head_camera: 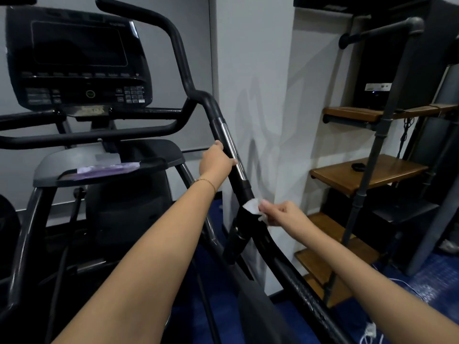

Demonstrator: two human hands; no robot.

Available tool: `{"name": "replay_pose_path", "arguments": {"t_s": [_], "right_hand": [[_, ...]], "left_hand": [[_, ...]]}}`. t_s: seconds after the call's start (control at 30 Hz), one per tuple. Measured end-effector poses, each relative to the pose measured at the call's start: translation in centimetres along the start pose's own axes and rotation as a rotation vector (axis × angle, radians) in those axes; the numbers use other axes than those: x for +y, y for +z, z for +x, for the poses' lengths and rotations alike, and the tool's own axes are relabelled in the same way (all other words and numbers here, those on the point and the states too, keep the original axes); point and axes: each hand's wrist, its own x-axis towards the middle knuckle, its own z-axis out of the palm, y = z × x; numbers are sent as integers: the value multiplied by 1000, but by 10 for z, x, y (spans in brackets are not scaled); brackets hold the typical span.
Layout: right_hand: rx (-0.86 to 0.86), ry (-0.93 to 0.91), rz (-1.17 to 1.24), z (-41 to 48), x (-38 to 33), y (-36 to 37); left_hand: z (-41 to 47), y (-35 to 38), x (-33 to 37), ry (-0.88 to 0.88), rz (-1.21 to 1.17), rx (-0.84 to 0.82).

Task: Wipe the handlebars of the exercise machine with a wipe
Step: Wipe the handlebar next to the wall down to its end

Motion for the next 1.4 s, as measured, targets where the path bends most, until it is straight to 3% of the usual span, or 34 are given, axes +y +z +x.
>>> {"name": "replay_pose_path", "arguments": {"t_s": [0.1,0.17,0.3,0.4,0.5,0.6,0.67,0.8,0.97,1.07,1.17,1.27,1.33,1.4], "right_hand": [[103,36,173,9,-9,7],[112,26,116,10,-10,11],[-17,108,-262,-5,2,2],[-6,132,-308,-11,-6,2],[50,61,-378,-14,-18,12],[-17,101,-547,-24,-20,10],[-53,142,-561,-26,-19,6],[48,128,-490,-21,-22,13],[-72,195,-667,-29,-30,10],[53,-25,-712,-27,-37,10],[141,-612,-901,-18,-46,10],[-25,-879,-1195,-10,-45,1],[-137,-923,-1248,-18,-40,-3],[-381,-879,-1253,-29,-31,-5]], "left_hand": [[-8,2,-3,-80,-116,-15],[-16,9,-8,-155,-268,-47],[-15,22,-20,-239,-424,-54],[-8,23,-22,-336,-566,-60],[-8,30,-26,-317,-594,-43],[-6,35,-30,-265,-516,-24],[-5,34,-27,-249,-441,-34],[-1,32,-25,-254,-435,-41],[-1,31,-27,-236,-454,-46],[-2,28,-27,-267,-518,-63],[-3,27,-29,-208,-504,-56],[-5,29,-29,-221,-488,-54],[-5,29,-27,-272,-541,-57],[-5,28,-25,-290,-538,-65]]}}
